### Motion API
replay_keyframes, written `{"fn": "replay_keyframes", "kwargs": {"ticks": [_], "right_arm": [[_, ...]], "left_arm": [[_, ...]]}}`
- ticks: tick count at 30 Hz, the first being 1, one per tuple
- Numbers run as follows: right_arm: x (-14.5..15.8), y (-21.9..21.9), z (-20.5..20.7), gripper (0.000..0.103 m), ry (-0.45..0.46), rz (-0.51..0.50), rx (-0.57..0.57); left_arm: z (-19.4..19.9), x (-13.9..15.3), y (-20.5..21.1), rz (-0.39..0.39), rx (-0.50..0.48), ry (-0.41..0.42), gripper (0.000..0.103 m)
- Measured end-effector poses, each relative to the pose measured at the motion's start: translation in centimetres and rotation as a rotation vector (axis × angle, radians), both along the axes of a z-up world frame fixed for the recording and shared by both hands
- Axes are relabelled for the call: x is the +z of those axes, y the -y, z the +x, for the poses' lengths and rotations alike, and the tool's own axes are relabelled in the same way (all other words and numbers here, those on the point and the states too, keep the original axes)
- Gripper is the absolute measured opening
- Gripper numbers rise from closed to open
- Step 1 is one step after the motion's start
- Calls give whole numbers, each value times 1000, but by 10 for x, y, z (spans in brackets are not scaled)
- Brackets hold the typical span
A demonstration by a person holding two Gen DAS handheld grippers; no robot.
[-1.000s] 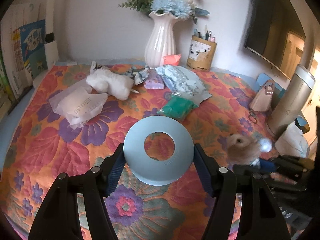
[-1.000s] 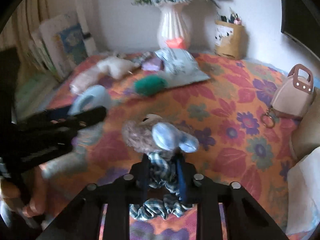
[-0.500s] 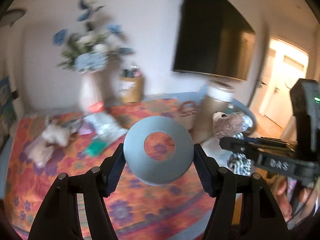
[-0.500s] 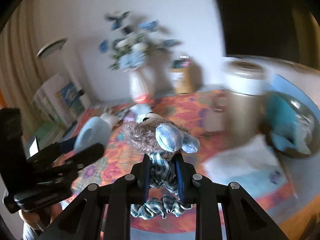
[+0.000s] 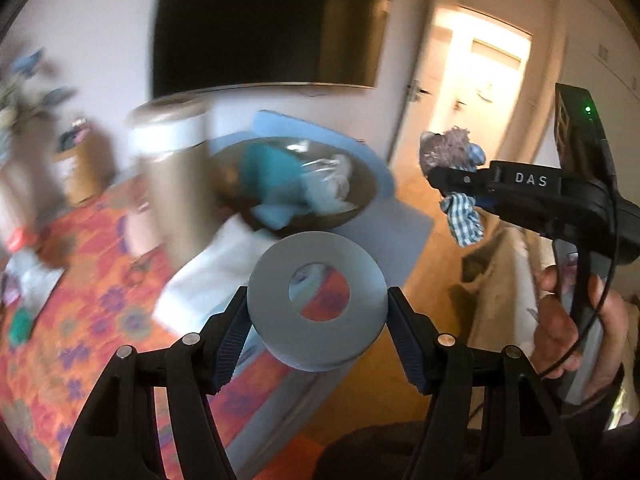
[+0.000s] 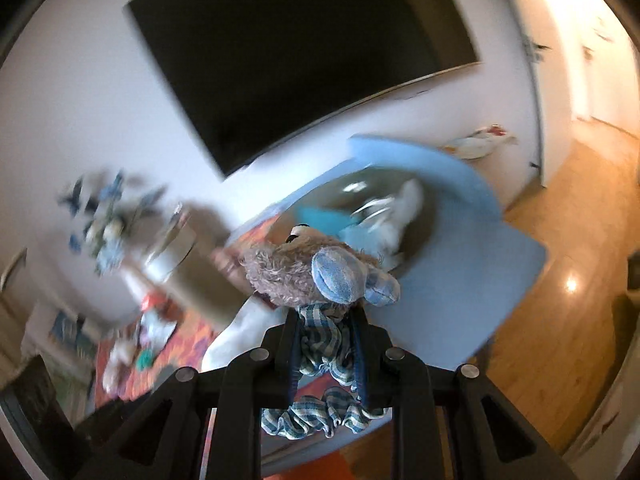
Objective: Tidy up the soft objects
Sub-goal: 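Carry the foam ring and teddy bear to the wicker basket and open both tools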
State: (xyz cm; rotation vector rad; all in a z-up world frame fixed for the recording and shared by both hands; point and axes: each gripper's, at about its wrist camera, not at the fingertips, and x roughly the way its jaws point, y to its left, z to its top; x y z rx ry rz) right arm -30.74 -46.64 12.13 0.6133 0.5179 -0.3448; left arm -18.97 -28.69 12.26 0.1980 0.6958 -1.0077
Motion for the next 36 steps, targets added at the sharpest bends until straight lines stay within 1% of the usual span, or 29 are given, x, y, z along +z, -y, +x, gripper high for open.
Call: {"fn": "replay_keyframes", "kwargs": {"ticks": [2,5,7,10,13,14,16,18,19,21,23,24,25,26,27,30,36], "right_arm": [[7,16,-6,21,30,11,-30],[25,33,-8,21,67,-19,-50],[40,41,-2,21,88,-57,-54],[54,53,21,21,85,-112,-49],[51,68,54,21,59,-123,-30],[47,73,66,21,44,-123,-25],[34,86,91,21,11,-111,-11],[18,100,120,21,-52,-95,24],[9,109,134,21,-85,-74,40],[-4,122,153,21,-112,-29,62],[-14,134,167,26,-132,-1,81],[-20,140,176,35,-153,18,103],[-25,143,182,51,-169,30,120],[-28,145,184,58,-181,36,134],[-30,146,186,61,-187,34,144],[-29,147,182,61,-196,14,154],[-14,132,157,61,-149,-25,160]], "left_arm": [[1,13,18,-20,-22,8,64],[8,38,43,-56,-17,37,64],[17,54,61,-73,13,57,64],[32,60,84,-68,76,61,64],[50,53,106,-43,173,84,64],[58,46,115,-24,214,90,64],[65,36,127,5,228,93,64],[77,23,141,45,248,103,64],[82,18,146,60,259,111,64],[94,9,156,73,269,115,67],[103,1,165,97,262,107,71],[106,-4,168,111,253,104,74],[107,-9,170,127,242,106,79],[106,-12,172,135,233,112,82],[104,-15,173,138,225,118,83],[95,-20,175,145,187,125,84],[59,-11,162,99,100,148,84]]}}
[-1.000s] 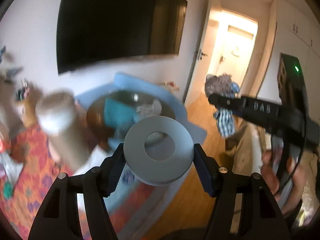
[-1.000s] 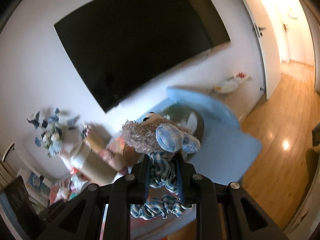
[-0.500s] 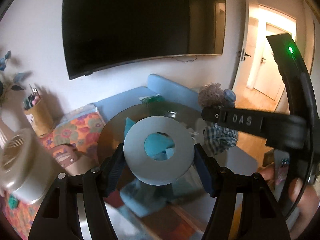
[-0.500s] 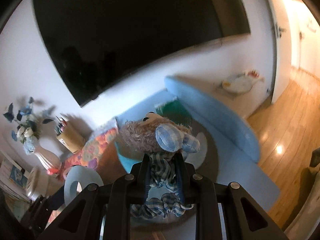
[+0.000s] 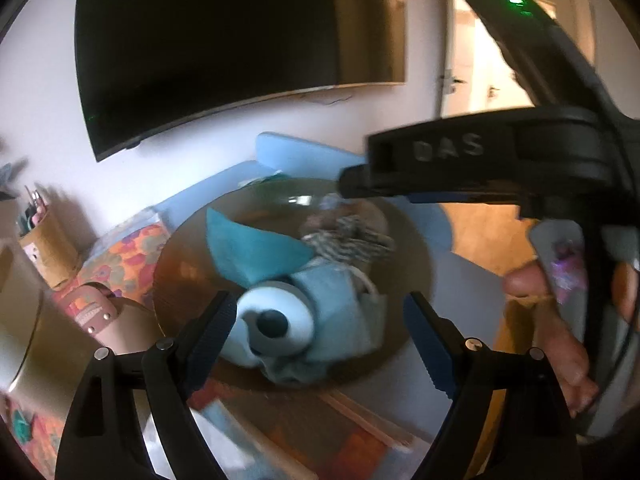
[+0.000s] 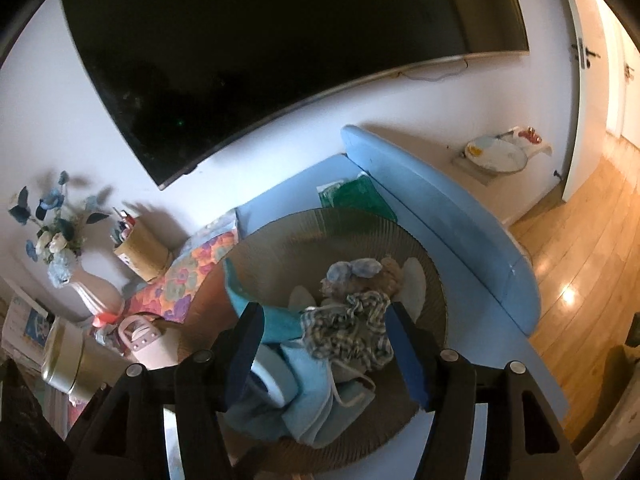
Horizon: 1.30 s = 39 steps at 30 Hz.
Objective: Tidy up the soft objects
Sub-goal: 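Carry the foam ring and teddy bear to the wicker basket and open both tools, then bring both open tools back over the quilt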
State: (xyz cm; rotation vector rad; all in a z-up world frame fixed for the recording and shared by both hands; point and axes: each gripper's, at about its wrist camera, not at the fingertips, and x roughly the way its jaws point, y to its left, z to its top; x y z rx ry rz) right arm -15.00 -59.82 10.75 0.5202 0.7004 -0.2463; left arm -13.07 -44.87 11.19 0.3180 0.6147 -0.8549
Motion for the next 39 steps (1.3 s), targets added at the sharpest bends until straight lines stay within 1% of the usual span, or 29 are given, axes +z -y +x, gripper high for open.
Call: {"fn": "replay_keyframes", "kwargs": {"ticks": [3,6,8,10,13,15,20,24,28,30,34,37,39], "right_arm": [[12,-15,-20,61,46,0,4],[24,-34,-40,62,91,-7,22],[32,-52,-58,67,128,-16,40],[38,-75,-74,79,166,-31,67],[45,-111,-92,81,211,-56,131],[49,-135,-98,81,231,-72,188],[54,-211,-93,81,230,-162,328],[49,-274,-70,82,230,-182,465],[29,-339,-34,82,187,-205,579],[15,-364,-13,82,146,-200,606],[-18,-407,36,82,62,-149,646],[-38,-426,67,82,18,-129,646],[-51,-435,86,82,8,-151,626]], "left_arm": [[-27,13,-22,-34,-50,37,84],[-53,25,-51,-49,-72,88,84],[-66,32,-74,-65,-72,105,85],[-71,38,-101,-83,-51,100,86],[-72,46,-143,-98,4,100,86],[-71,48,-172,-98,69,118,87],[-55,39,-247,-72,258,129,87],[-33,27,-317,-52,436,109,87],[-6,15,-384,-53,598,70,87],[8,5,-416,-42,676,54,87],[35,-20,-461,-2,791,26,87],[55,-43,-490,17,854,-3,87],[67,-57,-507,9,896,-30,87]]}}
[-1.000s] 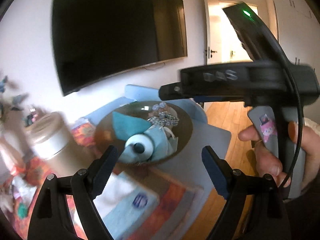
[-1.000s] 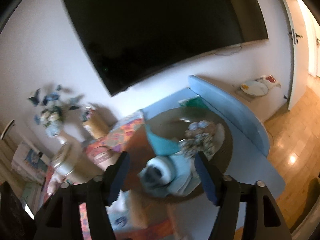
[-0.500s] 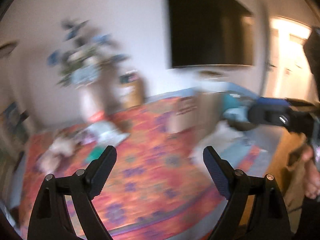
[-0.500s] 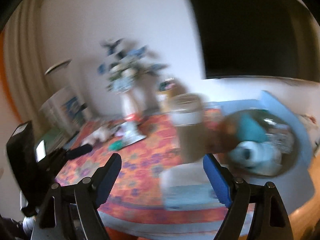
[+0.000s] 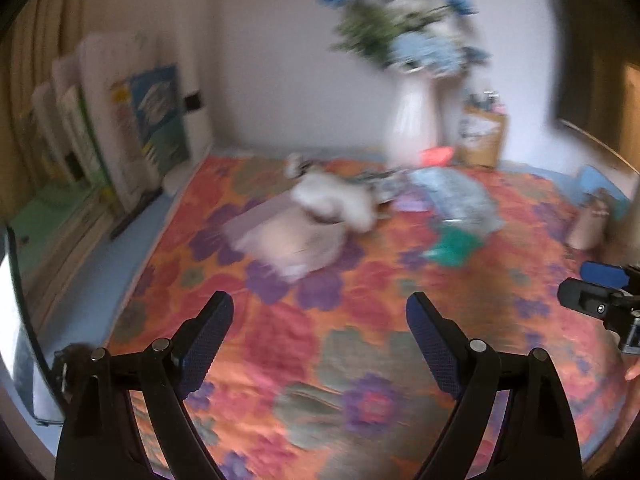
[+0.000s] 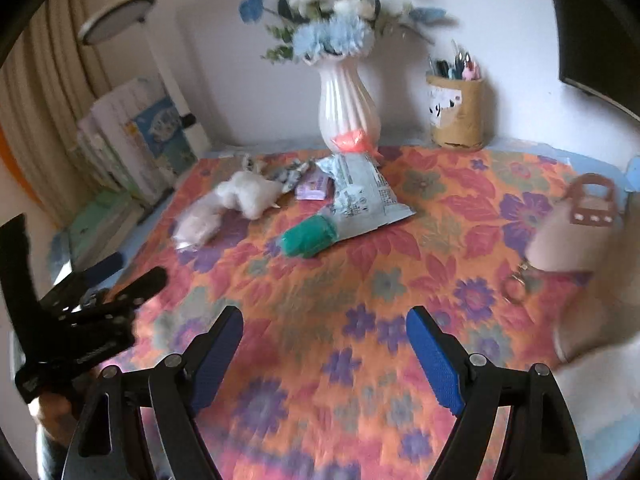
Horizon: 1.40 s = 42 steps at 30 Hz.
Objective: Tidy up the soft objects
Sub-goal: 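Bring both open tools back over the quilt, then grasp the white OSTREE bag with the left tool while the right tool grasps the white plush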
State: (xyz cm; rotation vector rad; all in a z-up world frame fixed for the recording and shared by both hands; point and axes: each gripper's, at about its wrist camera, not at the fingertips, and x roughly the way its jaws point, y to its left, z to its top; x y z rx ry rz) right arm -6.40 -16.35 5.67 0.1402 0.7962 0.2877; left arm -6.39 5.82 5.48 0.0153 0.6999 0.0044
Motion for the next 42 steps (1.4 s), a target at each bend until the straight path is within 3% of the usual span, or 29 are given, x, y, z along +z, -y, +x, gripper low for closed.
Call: {"fn": "replay_keyframes", "kwargs": {"ticks": [7,11,17,24,30,34,37,42], "right_arm": [[-47,-12,36,82,-29,-27,-63],[-46,-13,36,82,-13,-52,-72],[-56,-19,45,83,-83,-101,-78],[-57,-19,42,83,-76,-102,-76],[-56,-21,41,83,-71,-110,-71],[-51,-21,41,83,-79,-92,-43],[-35,-25,49,83,-92,-64,14],[9,-55,78,83,24,-104,110]], "left_arm": [[15,-26,-31,-132,51,-48,87],[15,-29,-28,-135,49,-62,87],[15,-31,-28,-142,38,-73,87],[13,-29,-36,-198,43,-56,88],[15,-28,-38,-195,69,-63,87],[17,-21,-45,-218,90,-115,87],[22,1,-56,-275,104,-107,87],[62,8,-65,-350,101,-130,87]]}}
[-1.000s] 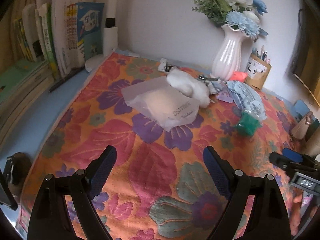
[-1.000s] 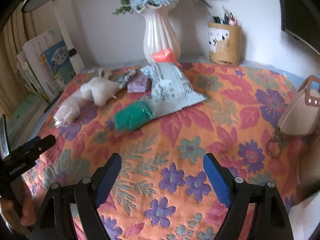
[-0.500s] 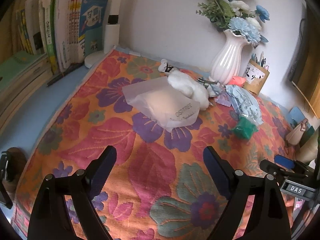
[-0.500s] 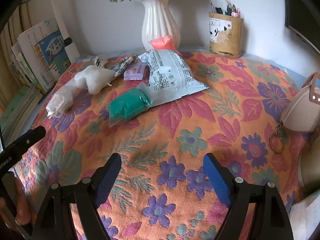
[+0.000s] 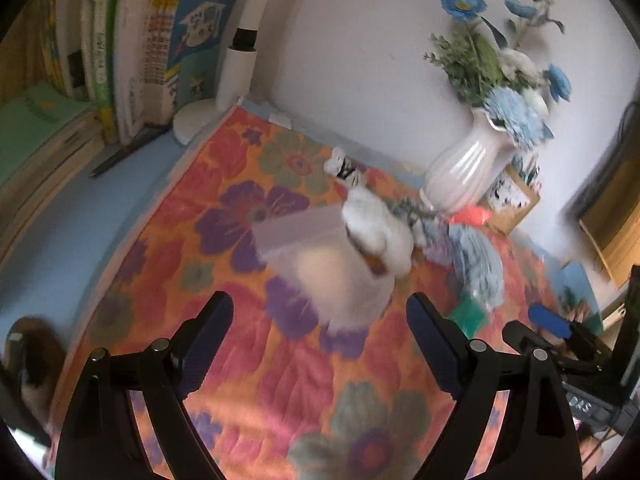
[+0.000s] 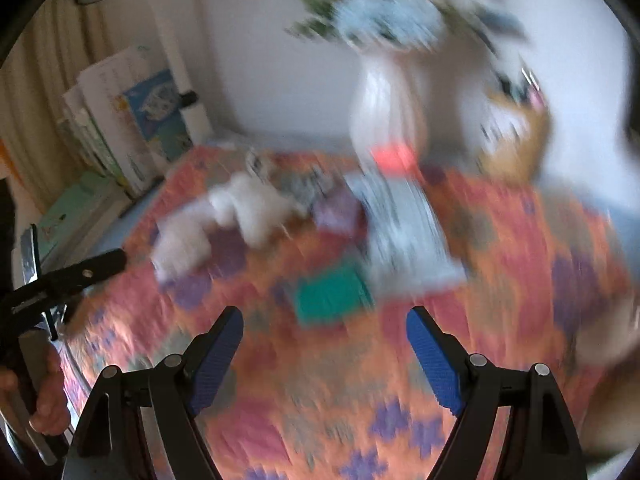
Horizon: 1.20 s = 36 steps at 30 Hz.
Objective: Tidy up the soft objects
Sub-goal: 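Grasp the white OSTREE bag with the left tool while the right tool grasps the white plush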
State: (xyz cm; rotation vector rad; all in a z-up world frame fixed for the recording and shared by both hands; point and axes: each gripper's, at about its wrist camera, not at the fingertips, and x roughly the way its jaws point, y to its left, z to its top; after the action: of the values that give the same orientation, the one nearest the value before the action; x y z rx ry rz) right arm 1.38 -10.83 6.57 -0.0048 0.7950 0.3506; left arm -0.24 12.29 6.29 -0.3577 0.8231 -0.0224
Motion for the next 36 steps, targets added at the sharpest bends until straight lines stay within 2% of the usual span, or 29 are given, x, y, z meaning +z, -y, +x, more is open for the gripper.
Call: {"fn": "replay_keyframes", "kwargs": {"ticks": [3,6,9,12,14,18,22,24,27,28,31,36], "right_arm": [[12,-27,25,82,42,-40,84],[12,-50,48,81,53,-95,175],[3,-70,71,78,44,-156,264],[-7,-84,91,78,24,-174,347],[-14,-94,100,78,18,-190,394],[-28,-115,116,78,5,-227,451],[-41,-126,134,75,-29,-218,465],[-47,-128,140,66,-73,-171,483],[-45,-128,133,57,-34,-157,470],[-43,-126,131,53,-29,-148,464],[-33,-115,122,49,-45,-78,445],[-17,-97,89,49,-40,-22,377]], "left_arm": [[30,-12,5,1,-14,-34,87],[53,-28,8,-17,-25,-55,87],[65,-39,11,48,-6,-77,86],[60,-44,4,79,14,-40,78],[56,-51,-8,23,33,-34,67],[52,-52,-24,-62,50,-11,63],[53,-52,-23,-69,44,-2,63],[54,-52,-21,-57,43,-1,63],[55,-52,-20,-43,41,4,62],[55,-52,-19,-40,35,8,53],[56,-52,-13,-25,5,16,41],[49,-46,-4,19,-21,58,39]]}}
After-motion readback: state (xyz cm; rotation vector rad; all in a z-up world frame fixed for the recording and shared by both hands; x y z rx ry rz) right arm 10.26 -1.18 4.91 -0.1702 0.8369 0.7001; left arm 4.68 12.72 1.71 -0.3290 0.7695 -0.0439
